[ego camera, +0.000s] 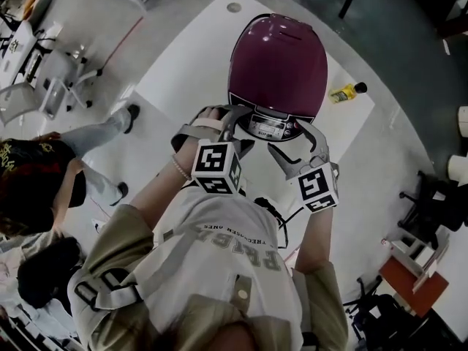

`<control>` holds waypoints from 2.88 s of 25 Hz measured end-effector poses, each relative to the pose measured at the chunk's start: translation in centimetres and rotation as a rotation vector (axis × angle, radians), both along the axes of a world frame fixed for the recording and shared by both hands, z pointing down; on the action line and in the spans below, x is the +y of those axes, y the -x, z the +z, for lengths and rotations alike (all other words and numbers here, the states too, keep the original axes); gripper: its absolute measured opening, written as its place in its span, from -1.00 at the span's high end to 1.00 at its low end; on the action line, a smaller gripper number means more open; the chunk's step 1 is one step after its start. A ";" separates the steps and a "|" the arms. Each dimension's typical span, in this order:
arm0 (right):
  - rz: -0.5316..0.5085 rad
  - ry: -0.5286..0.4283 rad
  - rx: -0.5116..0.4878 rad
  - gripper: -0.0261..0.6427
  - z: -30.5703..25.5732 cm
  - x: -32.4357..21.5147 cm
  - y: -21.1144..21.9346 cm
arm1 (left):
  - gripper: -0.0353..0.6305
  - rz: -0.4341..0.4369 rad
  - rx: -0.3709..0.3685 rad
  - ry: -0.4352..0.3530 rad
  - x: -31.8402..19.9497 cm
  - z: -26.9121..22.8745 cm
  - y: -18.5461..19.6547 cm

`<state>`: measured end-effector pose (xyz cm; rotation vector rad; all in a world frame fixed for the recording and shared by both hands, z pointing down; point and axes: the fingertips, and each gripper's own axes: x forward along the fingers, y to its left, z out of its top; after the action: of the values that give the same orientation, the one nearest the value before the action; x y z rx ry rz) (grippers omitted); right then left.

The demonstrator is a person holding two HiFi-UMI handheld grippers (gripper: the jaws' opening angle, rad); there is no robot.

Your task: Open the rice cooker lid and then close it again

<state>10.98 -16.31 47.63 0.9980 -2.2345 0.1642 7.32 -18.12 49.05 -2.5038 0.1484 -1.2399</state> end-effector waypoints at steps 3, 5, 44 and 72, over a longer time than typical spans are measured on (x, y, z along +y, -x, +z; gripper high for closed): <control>-0.044 0.058 0.086 -0.08 1.2 0.4 0.2 | -0.19 0.037 -0.056 -0.017 0.3 0.7 -0.3; -0.078 0.075 0.132 -0.10 1.6 0.5 0.5 | -0.23 0.056 -0.087 -0.035 0.4 1.1 -0.5; -0.289 0.093 0.614 -0.16 5.1 0.3 0.9 | -0.37 0.204 -0.401 -0.235 -0.2 3.6 -0.1; -0.280 0.106 0.521 -0.21 4.8 0.0 1.0 | -0.51 0.232 -0.444 -0.248 -0.2 4.1 0.3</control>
<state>9.94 -16.32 52.46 0.5772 -1.8350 -0.0931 7.04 -18.34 53.12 -1.9242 -0.0913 -1.5319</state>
